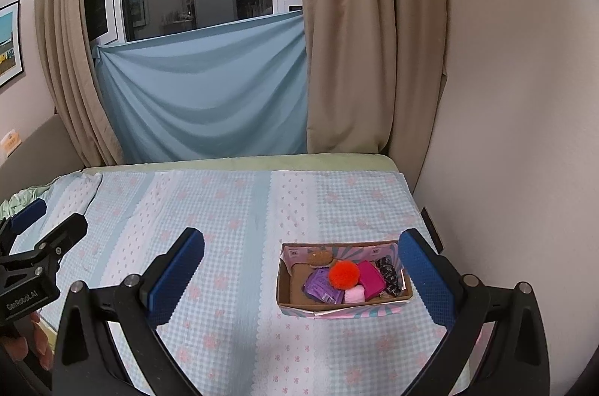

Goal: Organize soft objects

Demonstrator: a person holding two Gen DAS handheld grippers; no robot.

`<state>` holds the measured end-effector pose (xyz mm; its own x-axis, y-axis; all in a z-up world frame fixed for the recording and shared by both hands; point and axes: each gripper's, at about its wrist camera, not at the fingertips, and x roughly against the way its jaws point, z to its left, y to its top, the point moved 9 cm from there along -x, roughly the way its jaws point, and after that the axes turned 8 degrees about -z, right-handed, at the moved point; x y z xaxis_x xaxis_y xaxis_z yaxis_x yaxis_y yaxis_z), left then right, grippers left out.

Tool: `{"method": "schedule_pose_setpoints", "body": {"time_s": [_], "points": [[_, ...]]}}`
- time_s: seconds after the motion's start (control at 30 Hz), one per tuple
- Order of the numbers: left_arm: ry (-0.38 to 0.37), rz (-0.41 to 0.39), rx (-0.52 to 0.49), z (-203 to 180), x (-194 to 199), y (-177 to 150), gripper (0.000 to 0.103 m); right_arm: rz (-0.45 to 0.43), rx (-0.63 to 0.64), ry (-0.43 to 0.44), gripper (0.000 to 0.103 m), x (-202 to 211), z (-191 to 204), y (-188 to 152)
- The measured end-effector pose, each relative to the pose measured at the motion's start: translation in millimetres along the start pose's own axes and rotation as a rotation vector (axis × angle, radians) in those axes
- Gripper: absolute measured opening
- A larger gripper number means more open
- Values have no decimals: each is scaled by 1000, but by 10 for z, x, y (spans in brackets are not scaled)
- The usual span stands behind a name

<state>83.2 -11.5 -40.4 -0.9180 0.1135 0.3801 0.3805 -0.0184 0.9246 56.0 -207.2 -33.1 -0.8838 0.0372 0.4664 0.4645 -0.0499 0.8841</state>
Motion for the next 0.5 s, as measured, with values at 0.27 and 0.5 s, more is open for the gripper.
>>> {"method": "schedule_pose_setpoints", "body": {"time_s": [0.27, 0.5], "points": [[10, -11, -2, -33, 44, 23, 103, -2, -1, -5, 103, 8, -47, 10], [10, -13, -11, -75, 42, 44, 103, -7, -5, -10, 103, 43, -71, 35]]}}
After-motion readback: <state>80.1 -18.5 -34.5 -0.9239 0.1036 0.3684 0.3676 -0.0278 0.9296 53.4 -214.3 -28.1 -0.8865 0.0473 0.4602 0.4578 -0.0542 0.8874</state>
